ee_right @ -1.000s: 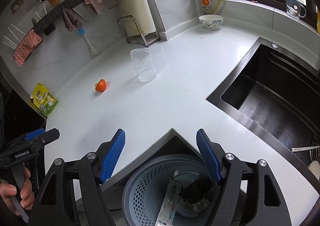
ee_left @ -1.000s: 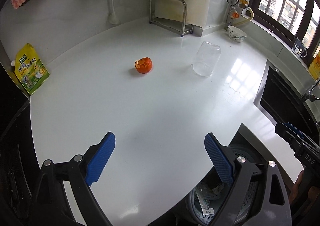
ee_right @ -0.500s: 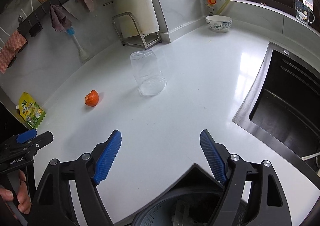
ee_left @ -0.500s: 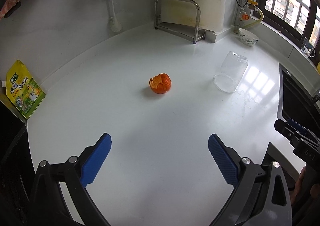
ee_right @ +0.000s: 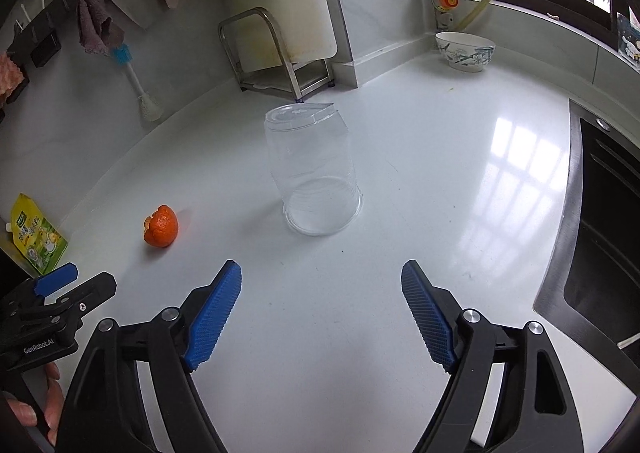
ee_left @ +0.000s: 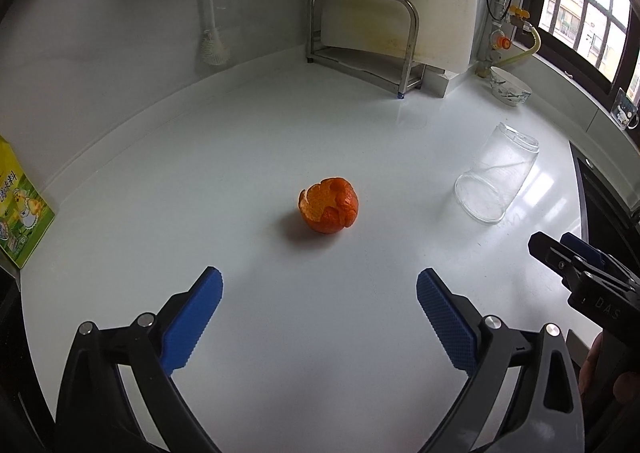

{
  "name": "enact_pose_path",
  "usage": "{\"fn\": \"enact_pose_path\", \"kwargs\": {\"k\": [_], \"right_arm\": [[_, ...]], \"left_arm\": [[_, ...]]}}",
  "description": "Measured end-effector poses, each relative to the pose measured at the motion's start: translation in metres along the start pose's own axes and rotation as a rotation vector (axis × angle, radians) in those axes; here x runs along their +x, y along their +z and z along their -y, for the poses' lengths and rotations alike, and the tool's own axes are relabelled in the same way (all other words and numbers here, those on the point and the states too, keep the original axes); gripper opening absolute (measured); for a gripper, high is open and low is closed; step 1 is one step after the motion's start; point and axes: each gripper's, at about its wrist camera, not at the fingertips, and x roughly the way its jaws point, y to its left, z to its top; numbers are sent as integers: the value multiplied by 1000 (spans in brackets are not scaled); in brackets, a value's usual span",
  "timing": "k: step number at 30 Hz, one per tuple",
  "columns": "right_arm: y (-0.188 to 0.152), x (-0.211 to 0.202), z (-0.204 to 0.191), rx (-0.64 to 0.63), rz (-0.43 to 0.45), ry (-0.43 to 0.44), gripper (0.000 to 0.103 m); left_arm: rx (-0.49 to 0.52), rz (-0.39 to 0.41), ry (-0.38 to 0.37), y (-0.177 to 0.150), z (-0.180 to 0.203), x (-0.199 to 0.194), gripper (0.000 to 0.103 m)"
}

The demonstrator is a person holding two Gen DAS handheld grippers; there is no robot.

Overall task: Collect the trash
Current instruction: 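Move both tools back toward the orange peel and plastic cup on the counter, then grasp the orange peel with the left tool while the right tool grasps the clear cup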

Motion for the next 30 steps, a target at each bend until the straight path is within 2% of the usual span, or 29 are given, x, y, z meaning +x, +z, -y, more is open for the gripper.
{"fn": "enact_pose_path", "kwargs": {"k": [5,16,30], "right_arm": [[15,23,-5,-4,11,-3,79],[33,63,-7,-54,-7,-31,79],[48,89,-13,-63,-22,-59,79]], "left_arm": [[19,10,-3,9,2,18,96],[-10,1,-31,19,-2,48,96],[-29,3,-42,21,-3,58,96]]}}
